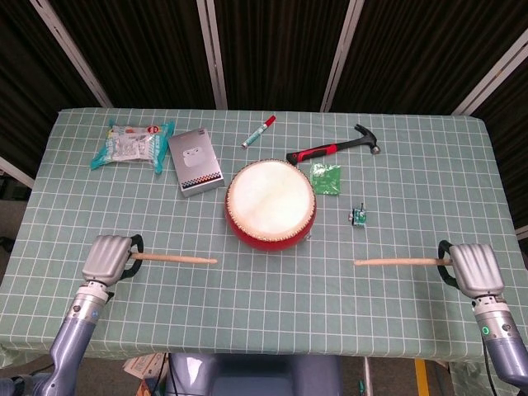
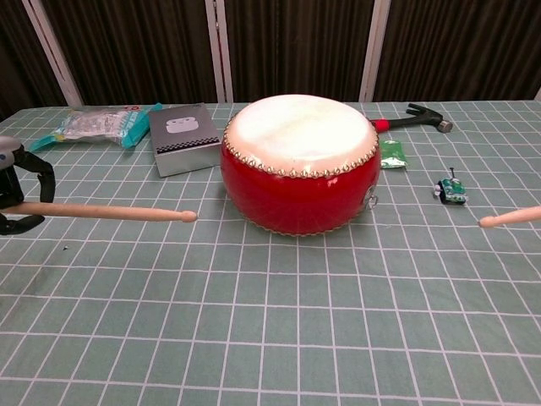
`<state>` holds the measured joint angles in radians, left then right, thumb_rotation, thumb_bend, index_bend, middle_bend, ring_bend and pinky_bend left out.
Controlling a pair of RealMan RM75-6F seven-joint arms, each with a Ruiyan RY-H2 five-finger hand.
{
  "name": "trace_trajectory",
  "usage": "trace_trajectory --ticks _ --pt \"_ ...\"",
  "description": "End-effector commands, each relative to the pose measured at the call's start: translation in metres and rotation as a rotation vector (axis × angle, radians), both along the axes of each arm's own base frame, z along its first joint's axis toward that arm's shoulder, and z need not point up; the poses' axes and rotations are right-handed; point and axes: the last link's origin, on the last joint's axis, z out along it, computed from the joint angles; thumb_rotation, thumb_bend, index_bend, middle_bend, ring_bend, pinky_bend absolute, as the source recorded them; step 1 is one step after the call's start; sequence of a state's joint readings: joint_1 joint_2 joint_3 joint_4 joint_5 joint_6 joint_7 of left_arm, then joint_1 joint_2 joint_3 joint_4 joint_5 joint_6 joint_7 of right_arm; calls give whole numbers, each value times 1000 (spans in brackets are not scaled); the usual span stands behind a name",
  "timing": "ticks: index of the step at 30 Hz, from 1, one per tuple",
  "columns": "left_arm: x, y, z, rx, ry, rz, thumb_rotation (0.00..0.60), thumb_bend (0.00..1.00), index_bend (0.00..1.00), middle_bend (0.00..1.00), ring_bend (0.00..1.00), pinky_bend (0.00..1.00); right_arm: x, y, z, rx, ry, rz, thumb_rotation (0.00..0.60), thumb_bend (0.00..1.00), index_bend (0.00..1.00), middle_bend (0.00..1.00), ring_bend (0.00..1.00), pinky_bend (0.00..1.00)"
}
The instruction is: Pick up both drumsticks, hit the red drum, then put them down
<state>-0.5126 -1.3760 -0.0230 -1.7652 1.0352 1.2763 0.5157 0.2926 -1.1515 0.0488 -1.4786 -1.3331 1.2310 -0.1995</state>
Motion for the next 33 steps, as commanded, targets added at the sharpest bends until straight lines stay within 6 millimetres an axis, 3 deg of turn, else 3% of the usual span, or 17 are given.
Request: trace_trajectory --ticks 1,6,12,16,19,24,28,33 --pt "1 5 -7 -11 10 3 600 348 596 950 1000 1000 -1 -1 -1 2 5 -7 600 565 881 980 1000 978" --pt "3 6 -16 -42 43 -5 600 217 507 893 991 1000 -5 1 -2 22 47 -30 600 525 727 928 998 926" --pt "4 3 -19 -54 62 -3 600 75 408 762 892 971 -7 3 -3 46 100 -55 600 362 521 829 932 875" --pt "8 1 -15 -52 65 -7 600 38 339 623 739 814 -7 5 -3 48 127 -80 600 303 448 762 874 875" --pt "9 -2 -11 -52 61 -4 600 37 272 514 620 688 -7 5 -2 43 144 -99 600 270 394 690 805 814" --pt "7 -11 -4 -61 50 -1 600 37 210 379 472 581 -7 6 0 47 182 -113 600 242 328 594 702 712" --pt "10 -17 5 -47 12 -18 600 37 123 232 290 442 -5 7 5 17 177 -120 600 242 240 492 573 558" --pt "7 -32 29 31 -46 -91 600 37 50 56 120 287 6 16 22 -95 53 -109 600 242 41 258 287 330"
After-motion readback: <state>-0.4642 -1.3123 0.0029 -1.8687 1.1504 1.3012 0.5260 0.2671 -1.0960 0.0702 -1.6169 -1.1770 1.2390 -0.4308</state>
